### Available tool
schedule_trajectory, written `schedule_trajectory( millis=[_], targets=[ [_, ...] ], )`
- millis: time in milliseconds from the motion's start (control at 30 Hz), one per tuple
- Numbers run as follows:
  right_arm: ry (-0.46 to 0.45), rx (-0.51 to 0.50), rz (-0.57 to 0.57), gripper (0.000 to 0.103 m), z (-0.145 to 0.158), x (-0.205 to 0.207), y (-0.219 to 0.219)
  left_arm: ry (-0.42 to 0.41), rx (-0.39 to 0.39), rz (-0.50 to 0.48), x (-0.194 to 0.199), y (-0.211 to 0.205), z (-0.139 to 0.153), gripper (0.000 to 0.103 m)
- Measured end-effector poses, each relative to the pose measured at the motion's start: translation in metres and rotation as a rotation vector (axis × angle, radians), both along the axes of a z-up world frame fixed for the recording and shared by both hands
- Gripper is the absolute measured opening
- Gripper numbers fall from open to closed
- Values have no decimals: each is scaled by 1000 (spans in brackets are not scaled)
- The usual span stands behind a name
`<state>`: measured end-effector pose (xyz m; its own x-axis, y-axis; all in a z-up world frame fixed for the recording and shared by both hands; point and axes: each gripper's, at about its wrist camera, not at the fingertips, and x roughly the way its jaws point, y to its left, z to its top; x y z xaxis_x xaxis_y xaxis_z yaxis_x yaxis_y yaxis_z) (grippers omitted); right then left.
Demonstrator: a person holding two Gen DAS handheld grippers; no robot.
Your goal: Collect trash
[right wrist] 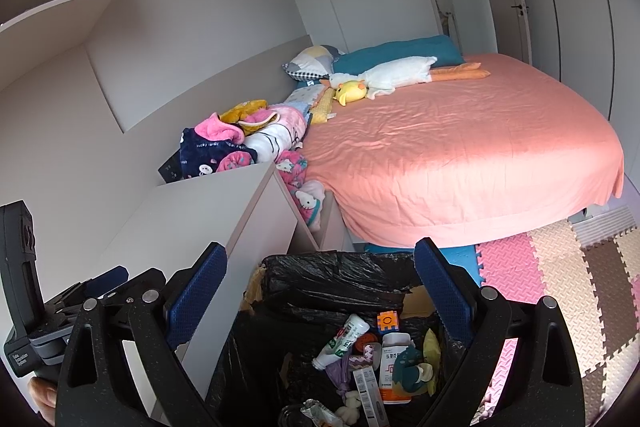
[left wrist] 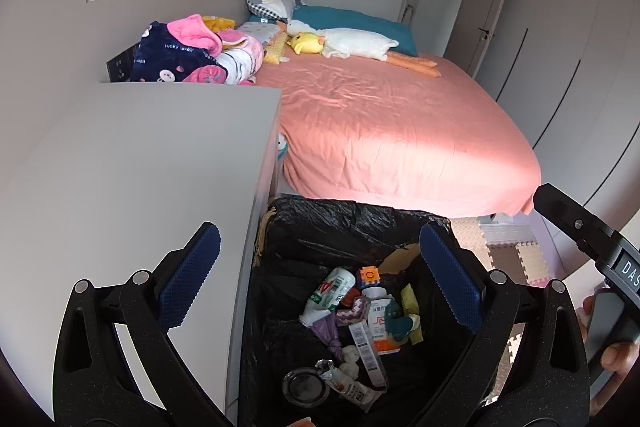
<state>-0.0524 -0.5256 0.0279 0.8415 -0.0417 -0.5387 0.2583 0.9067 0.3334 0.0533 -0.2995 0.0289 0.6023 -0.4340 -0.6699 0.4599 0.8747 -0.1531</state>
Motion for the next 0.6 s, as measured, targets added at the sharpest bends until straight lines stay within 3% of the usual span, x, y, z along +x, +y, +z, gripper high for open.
schedule_trajectory(
  millis=[600],
  targets=[
    [1, -1, 0, 94, 0, 0, 0, -3, 6, -7, 0, -2, 1, 97]
  ],
)
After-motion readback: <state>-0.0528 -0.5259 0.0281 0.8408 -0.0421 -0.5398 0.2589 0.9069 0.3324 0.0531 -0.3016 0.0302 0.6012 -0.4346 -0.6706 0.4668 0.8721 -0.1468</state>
